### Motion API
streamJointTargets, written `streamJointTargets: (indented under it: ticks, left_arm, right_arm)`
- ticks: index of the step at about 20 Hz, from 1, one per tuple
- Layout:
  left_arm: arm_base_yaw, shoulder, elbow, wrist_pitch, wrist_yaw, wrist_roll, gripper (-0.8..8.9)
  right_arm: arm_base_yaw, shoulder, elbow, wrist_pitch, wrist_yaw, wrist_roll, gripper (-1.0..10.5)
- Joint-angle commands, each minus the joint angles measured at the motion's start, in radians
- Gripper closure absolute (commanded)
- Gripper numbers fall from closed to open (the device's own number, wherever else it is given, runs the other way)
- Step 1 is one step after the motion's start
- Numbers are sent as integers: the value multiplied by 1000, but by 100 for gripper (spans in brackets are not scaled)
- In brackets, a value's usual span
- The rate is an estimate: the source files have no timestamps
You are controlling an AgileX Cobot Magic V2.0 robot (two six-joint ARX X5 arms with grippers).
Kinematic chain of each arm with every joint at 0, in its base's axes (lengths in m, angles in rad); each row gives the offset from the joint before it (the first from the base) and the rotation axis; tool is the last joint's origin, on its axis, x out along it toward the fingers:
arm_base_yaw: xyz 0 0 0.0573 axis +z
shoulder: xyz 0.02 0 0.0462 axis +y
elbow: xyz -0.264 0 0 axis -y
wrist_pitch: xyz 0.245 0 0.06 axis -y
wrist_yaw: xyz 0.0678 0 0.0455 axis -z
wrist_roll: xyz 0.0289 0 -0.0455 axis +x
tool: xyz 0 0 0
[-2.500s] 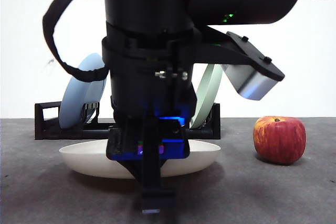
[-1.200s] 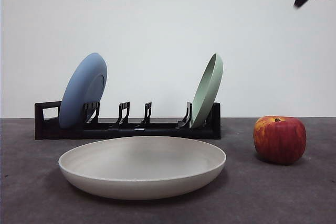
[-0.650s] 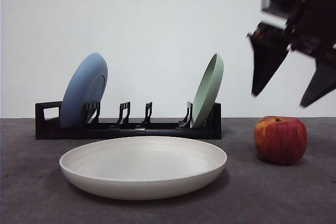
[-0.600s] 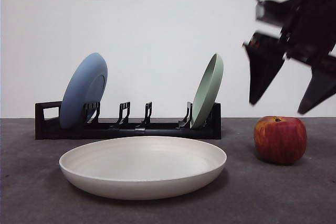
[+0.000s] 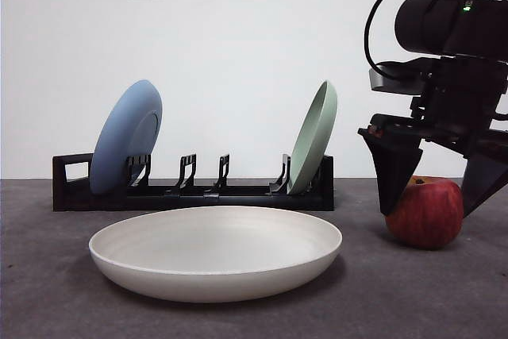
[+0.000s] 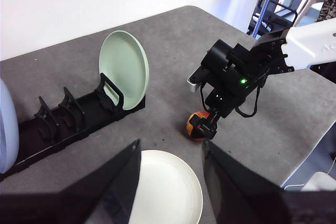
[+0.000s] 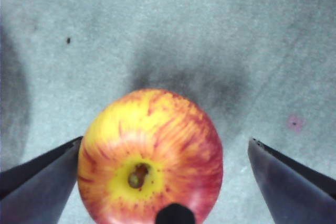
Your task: Take the yellow plate from the plate rack,put the plate on the table,take the apple from the table,put the apple in the plate
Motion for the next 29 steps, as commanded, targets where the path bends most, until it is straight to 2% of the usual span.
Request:
streamJointTargets:
  ticks: [1, 2, 4, 10, 14, 17, 23, 29]
  left_arm:
    - [2, -5, -3, 3, -2, -7, 616]
    - [2, -5, -3, 3, -2, -7, 616]
    - [2, -6, -3, 2, -2, -7, 616]
    - [2, -8, -3, -23, -2, -7, 617]
    - [2, -8, -3, -38, -2, -6, 621]
    - [2, -8, -3, -38, -2, -6, 621]
    - [2, -9, -3, -42, -1, 16, 621]
    - [2, -10, -3, -46, -1, 21, 626]
  right_arm:
    - [1, 11, 4, 3, -13, -3, 719]
    - [1, 11, 4, 0, -28, -3, 827]
    - [1, 11, 4, 1, -44, -3, 956]
    - [1, -30, 12, 5, -49, 3, 959]
    - [31, -109, 101, -12, -56, 40, 958]
    - [113, -114, 208, -50, -91, 54, 959]
    - [336, -77, 230, 40, -59, 88, 959]
    - [439, 65, 230, 44, -41, 105, 959]
